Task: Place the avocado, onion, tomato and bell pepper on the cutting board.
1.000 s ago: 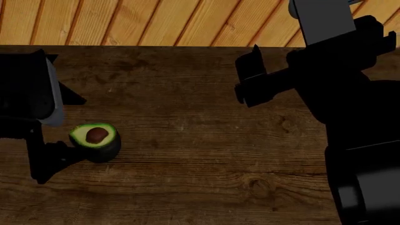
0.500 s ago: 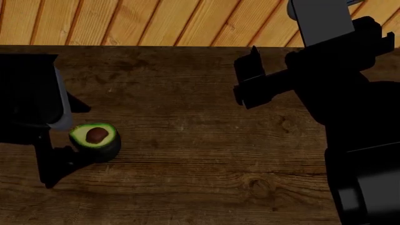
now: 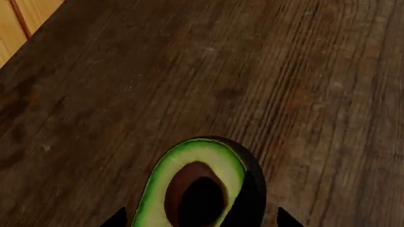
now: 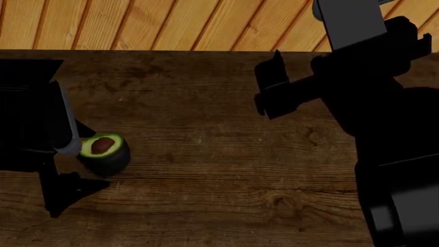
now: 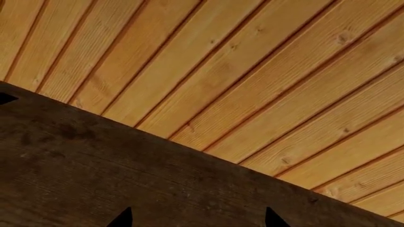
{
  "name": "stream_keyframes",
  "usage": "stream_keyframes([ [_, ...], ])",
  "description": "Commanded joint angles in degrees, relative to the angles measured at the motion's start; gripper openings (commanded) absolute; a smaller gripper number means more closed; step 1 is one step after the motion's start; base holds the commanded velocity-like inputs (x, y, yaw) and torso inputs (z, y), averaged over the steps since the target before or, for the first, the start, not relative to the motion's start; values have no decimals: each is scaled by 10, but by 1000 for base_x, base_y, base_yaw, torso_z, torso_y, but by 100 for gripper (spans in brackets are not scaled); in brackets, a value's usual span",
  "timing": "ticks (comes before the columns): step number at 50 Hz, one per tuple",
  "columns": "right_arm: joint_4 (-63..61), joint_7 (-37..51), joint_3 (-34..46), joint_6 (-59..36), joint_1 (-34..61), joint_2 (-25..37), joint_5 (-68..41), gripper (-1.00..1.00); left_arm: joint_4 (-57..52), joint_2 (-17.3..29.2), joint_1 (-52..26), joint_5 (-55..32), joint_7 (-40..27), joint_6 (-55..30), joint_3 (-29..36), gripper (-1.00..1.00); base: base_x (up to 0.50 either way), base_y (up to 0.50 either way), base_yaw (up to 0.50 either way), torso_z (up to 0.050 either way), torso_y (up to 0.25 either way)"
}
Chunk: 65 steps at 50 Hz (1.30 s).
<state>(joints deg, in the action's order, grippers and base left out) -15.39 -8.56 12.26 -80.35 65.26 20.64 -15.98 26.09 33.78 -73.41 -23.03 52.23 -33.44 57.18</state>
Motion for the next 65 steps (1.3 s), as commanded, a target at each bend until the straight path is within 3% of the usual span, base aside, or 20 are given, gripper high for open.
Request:
stream_keyframes([
  [1,-5,3,-3,-1,-5,0,-3,100,6,3,11,-3,-5,-3,2,-100,0,0,0,0,0],
  [9,-17,6,-9,-7,-12,1,-7,100,-21,10,8,-14,-23,-19,-13,-100,0,0,0,0,0],
  [15,-32,9,-18,-18,-16,3,-10,100,-63,19,16,-16,-109,-19,-55,-100,0,0,0,0,0],
  [26,-53,13,-31,-31,-20,6,-16,100,-214,68,54,-109,-211,-87,-155,-100,0,0,0,0,0],
  [36,-70,14,-40,-44,-18,12,-22,100,-326,74,72,-214,-371,-182,-278,-100,0,0,0,0,0],
  [45,-80,15,-43,-52,-16,19,-27,100,-433,98,113,-317,-461,-242,-363,-100,0,0,0,0,1],
  [52,-121,19,-49,-93,-12,23,-44,100,-469,81,113,-427,-609,-322,-446,-100,0,0,0,0,0],
  [55,-129,78,-51,-96,-5,47,-128,100,-492,86,119,-467,-640,-328,-482,-100,0,0,0,0,0],
  [60,-119,252,-35,-96,19,108,-365,100,-504,82,118,-515,-697,-335,-521,-100,0,0,0,0,2],
  [65,-97,401,-4,-93,61,158,-566,100,-486,75,107,-504,-720,-329,-526,-100,0,0,0,0,0],
])
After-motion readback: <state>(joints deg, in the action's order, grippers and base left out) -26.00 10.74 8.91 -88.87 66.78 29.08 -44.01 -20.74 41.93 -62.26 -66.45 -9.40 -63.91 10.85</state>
